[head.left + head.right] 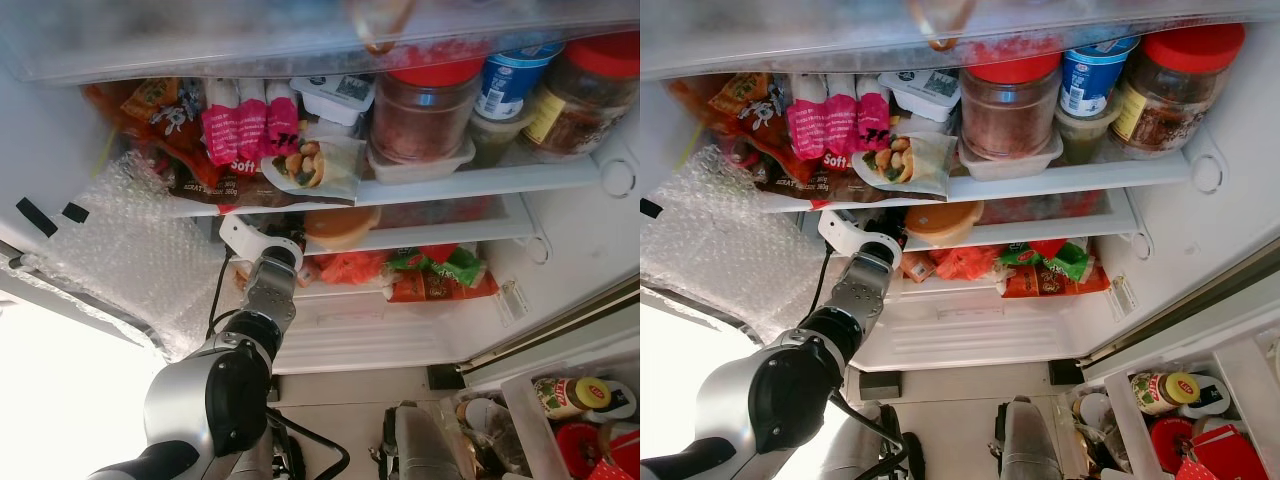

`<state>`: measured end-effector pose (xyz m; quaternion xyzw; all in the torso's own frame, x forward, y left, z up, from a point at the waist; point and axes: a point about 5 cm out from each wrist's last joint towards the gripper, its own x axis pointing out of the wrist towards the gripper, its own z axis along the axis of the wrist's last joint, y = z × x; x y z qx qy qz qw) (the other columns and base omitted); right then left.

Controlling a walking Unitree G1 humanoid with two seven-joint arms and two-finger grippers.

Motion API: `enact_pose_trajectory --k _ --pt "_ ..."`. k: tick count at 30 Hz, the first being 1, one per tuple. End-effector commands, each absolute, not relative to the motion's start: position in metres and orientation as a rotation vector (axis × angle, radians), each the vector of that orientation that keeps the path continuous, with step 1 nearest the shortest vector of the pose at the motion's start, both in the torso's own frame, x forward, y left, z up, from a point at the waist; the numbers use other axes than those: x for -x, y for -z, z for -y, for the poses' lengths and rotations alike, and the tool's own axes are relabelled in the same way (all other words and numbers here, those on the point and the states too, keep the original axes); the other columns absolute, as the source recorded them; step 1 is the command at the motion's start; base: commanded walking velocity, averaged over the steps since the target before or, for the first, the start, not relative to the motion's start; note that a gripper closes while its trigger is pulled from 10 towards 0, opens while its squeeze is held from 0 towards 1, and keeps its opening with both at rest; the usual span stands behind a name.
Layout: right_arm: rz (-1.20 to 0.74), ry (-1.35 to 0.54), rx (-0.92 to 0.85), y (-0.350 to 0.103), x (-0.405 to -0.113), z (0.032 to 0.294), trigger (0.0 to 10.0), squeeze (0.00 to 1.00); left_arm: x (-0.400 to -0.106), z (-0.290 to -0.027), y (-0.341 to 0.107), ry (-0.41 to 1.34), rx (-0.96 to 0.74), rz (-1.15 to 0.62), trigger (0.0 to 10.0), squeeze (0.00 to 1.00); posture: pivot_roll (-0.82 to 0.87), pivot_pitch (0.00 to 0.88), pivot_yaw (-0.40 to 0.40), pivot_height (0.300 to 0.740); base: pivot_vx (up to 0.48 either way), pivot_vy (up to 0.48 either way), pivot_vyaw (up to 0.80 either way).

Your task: Restocking fridge

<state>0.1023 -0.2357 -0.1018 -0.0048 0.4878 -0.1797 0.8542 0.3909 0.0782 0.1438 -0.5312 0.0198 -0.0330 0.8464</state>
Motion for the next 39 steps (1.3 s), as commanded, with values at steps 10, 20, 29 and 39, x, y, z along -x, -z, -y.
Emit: enact_pose_trajectory --k 10,20,29,39 --pt "-1.050 0.371 -0.007 0.105 -0.096 0.229 10.0 0.00 -0.392 -0.052 -0.168 0.254 1.145 0.014 10.0 1.00 -0.13 0.252 0.091 0.650 0.000 0.000 0.00" --pt "-1.043 0.365 -0.010 0.104 -0.101 0.228 10.0 0.00 -0.386 -0.054 -0.159 0.251 1.124 0.015 10.0 1.00 -0.11 0.238 0.097 0.650 0.000 0.000 0.00" --pt "-1.040 0.363 -0.014 0.104 -0.104 0.228 10.0 0.00 -0.384 -0.059 -0.168 0.266 1.130 0.048 10.0 0.00 -0.10 0.232 0.100 0.650 0.000 0.000 0.00" --pt "-1.041 0.362 -0.010 0.104 -0.104 0.228 10.0 0.00 -0.360 -0.041 -0.148 0.351 1.108 -0.027 10.0 0.00 -0.11 0.232 0.099 0.650 0.000 0.000 0.00"
